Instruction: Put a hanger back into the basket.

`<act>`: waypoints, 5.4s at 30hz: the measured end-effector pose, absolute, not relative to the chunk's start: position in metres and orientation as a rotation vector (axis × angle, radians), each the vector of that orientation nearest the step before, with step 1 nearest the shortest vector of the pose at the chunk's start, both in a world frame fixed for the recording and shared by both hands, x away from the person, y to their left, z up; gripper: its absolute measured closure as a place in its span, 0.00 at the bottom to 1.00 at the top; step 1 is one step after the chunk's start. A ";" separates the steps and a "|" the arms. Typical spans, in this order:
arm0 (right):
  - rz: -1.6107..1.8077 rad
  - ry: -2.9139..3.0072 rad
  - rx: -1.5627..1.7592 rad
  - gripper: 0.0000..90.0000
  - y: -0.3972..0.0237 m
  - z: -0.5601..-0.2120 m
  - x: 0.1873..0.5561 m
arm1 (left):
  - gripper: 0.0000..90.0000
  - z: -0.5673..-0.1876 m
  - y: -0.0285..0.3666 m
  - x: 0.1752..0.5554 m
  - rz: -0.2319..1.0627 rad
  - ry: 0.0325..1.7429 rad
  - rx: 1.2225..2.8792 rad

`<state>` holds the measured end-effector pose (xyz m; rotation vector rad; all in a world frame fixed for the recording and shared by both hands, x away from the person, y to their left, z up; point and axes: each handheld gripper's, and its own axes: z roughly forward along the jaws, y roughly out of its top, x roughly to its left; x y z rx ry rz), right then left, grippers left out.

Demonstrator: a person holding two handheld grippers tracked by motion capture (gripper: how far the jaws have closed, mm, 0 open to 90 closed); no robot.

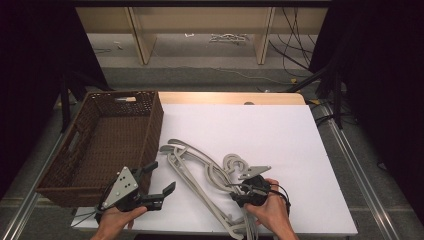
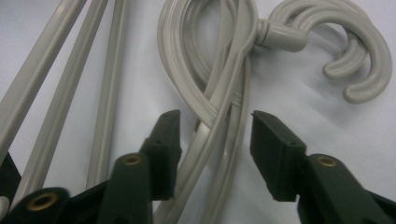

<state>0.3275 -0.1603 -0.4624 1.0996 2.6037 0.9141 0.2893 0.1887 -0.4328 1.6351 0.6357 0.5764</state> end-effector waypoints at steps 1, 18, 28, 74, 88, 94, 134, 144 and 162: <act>0.918 2.607 1.093 0.66 -0.160 -0.463 0.328 | 0.18 -0.433 0.189 0.290 0.580 0.629 1.639; 0.947 2.609 1.180 0.81 -0.158 -0.460 0.339 | 0.18 -0.432 0.188 0.288 0.577 0.615 1.643; 1.002 2.547 1.175 0.83 -0.159 -0.448 0.335 | 0.19 -0.432 0.187 0.287 0.570 0.615 1.641; 1.386 2.381 1.011 0.92 -0.191 -0.385 0.310 | 0.18 -0.427 0.192 0.285 0.609 0.606 1.620; 1.308 2.449 0.929 0.92 -0.211 -0.392 0.294 | 0.18 -0.422 0.173 0.283 0.614 0.571 1.680; 1.273 2.473 0.866 0.92 -0.211 -0.393 0.284 | 0.17 -0.408 0.157 0.286 0.544 0.536 1.702; 1.099 2.601 0.542 0.92 -0.187 -0.393 0.267 | 0.80 -0.383 0.084 0.317 0.352 0.057 2.337; 1.140 2.525 0.595 0.62 -0.195 -0.385 0.272 | 0.91 -0.376 0.087 0.308 0.358 0.002 2.338; 1.524 2.156 0.965 0.30 -0.224 -0.370 0.275 | 0.91 -0.345 0.126 0.332 0.425 0.270 2.224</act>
